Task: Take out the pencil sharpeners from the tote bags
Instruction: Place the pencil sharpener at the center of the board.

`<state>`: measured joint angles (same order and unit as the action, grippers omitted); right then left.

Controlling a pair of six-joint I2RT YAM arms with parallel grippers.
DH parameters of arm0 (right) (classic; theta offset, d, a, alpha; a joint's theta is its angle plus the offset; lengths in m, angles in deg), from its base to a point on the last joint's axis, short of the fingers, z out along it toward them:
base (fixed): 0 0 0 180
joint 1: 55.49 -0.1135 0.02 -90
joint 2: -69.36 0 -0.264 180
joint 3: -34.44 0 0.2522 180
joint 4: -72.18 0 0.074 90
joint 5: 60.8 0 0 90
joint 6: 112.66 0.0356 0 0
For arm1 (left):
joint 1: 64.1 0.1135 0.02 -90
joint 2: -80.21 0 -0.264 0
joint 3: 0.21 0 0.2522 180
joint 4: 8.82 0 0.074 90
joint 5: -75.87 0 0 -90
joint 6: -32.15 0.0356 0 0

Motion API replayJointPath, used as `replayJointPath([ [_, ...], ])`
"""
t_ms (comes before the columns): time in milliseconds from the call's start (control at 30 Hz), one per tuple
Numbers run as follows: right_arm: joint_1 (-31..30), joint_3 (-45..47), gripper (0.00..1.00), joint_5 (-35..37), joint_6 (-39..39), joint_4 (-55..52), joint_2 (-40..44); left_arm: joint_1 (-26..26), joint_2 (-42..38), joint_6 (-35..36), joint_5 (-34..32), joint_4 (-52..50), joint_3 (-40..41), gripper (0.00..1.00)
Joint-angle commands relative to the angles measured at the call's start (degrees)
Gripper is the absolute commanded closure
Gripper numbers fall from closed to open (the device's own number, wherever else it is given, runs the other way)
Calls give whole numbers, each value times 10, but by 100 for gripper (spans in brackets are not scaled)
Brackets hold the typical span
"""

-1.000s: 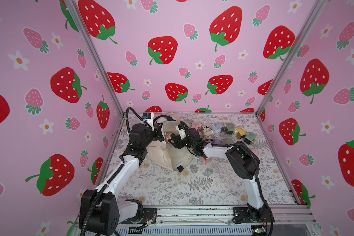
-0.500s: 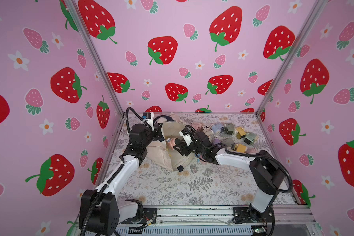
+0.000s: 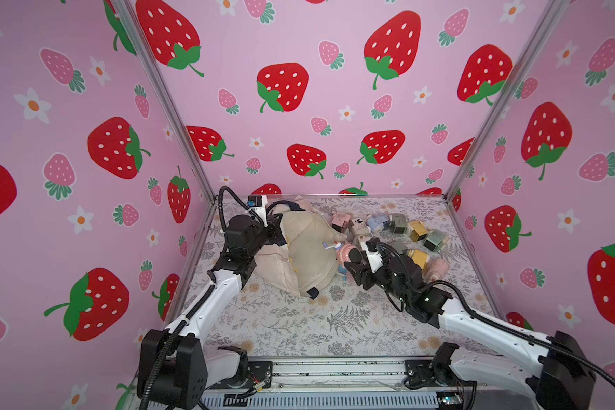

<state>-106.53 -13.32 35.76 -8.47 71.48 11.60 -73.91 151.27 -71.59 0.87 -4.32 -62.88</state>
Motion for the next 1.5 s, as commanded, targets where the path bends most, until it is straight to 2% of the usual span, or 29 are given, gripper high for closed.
replayJointPath([
  [0,9,36,48,134,40,-51,75,1,-17,4,-2,37,-28,100],
  [100,10,72,48,234,70,-94,141,1,-20,4,-2,36,-27,100],
  [167,13,103,52,279,85,-99,178,0,-22,4,-2,37,-27,100],
  [333,16,135,52,301,117,-118,199,1,-20,4,-3,37,-27,100],
  [867,18,111,49,215,132,-38,-45,1,-22,3,-2,37,-25,100],
  [1067,19,99,49,213,123,-28,-88,1,-21,3,-3,37,-26,100],
  [1200,20,92,40,204,118,-17,-106,0,-20,2,-1,37,-27,100],
  [1333,21,78,19,191,114,-22,-124,1,-17,1,-1,37,-28,100],
  [1467,21,73,11,185,109,-27,-124,0,-15,1,0,37,-29,100],
])
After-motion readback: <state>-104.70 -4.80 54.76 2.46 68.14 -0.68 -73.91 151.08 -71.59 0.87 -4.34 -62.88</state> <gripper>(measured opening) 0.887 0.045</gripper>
